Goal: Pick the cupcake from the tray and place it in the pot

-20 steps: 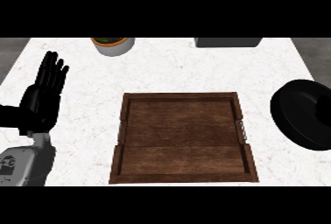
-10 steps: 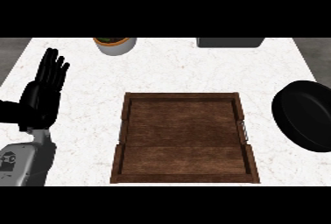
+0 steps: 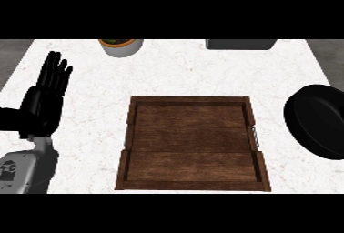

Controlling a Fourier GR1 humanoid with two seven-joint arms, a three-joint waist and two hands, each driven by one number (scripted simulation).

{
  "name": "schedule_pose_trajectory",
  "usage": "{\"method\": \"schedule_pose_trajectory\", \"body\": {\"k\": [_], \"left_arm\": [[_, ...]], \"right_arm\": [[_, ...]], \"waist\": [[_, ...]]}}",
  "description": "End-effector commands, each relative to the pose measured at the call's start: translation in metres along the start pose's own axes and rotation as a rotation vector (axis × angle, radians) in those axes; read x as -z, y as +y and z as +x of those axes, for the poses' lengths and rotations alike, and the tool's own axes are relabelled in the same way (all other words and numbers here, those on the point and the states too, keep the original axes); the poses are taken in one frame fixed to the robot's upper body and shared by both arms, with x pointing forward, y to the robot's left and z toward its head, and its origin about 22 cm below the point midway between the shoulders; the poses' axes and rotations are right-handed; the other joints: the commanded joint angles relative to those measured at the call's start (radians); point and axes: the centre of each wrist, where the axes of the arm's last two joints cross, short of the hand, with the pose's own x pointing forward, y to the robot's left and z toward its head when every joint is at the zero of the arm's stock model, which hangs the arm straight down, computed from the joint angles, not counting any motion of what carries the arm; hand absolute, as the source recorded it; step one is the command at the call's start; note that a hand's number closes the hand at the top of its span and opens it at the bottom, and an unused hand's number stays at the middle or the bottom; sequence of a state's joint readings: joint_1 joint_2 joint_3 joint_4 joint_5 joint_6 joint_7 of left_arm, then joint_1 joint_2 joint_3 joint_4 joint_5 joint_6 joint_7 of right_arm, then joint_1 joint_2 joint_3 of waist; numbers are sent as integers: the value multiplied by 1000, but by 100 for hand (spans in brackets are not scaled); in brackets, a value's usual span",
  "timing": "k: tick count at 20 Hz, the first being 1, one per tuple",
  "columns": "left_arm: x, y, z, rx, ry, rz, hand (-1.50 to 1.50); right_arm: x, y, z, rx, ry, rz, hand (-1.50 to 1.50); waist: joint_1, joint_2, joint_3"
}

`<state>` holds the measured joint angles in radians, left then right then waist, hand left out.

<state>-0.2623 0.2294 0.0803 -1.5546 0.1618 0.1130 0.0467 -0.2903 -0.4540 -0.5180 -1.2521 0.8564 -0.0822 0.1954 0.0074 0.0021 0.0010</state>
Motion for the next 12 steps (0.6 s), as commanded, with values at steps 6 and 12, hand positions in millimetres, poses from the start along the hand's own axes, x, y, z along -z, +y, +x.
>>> {"method": "schedule_pose_trajectory", "body": {"k": [6, 12], "left_arm": [[-1, -8, 12, -23, 3, 10, 0], [-9, -18, -18, -13, 7, 8, 0]], "right_arm": [[20, 11, -20, 158, -155, 77, -150], [9, 19, -5, 439, -141, -32, -150]], "waist": [[0, -2, 0], [-9, -3, 0]]}}
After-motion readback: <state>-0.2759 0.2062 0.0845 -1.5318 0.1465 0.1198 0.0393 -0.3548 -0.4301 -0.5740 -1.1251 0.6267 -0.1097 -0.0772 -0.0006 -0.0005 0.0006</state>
